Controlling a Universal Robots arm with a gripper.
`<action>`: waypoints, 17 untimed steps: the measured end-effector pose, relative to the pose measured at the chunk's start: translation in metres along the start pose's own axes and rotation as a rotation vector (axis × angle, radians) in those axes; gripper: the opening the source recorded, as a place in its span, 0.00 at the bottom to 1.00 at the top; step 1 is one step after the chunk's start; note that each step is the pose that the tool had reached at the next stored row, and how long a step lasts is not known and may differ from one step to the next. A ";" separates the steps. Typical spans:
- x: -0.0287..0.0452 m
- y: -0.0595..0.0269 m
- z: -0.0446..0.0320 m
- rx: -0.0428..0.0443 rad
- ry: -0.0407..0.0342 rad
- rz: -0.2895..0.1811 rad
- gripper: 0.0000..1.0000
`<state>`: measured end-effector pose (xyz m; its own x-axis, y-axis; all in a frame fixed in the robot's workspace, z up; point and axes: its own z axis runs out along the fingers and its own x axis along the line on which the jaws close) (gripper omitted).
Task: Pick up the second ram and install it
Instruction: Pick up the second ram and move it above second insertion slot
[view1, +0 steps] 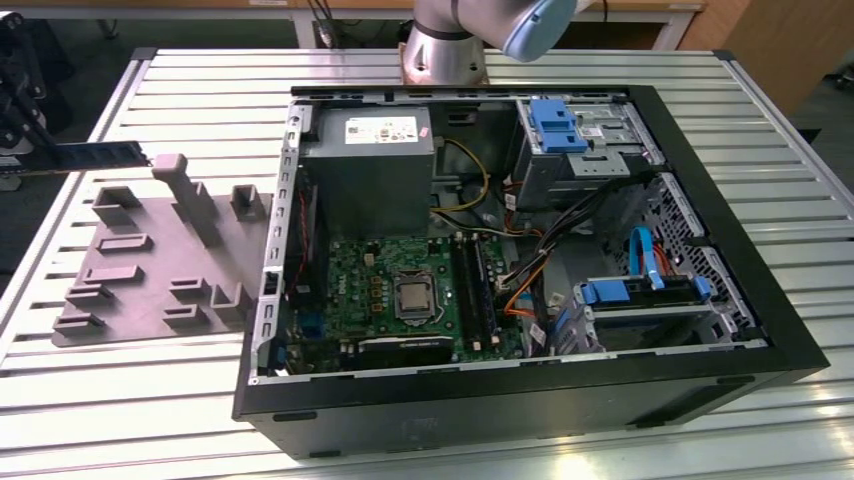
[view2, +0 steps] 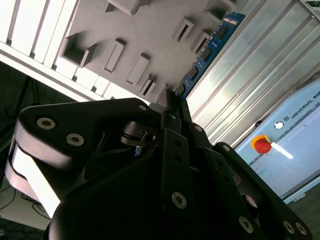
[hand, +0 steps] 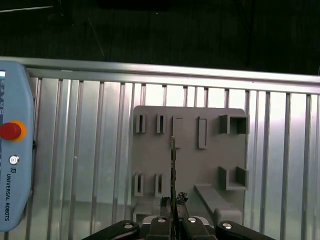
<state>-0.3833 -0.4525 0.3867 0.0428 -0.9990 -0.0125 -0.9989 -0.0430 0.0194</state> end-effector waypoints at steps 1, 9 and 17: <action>0.0000 -0.0004 -0.0001 -0.0001 0.0000 0.000 0.14; 0.0001 -0.0034 -0.0001 -0.0001 0.0000 0.000 0.14; 0.0003 -0.0063 -0.0001 0.0001 0.0000 0.000 0.14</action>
<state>-0.3770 -0.4525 0.3867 0.0428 -0.9990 -0.0125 -0.9989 -0.0430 0.0193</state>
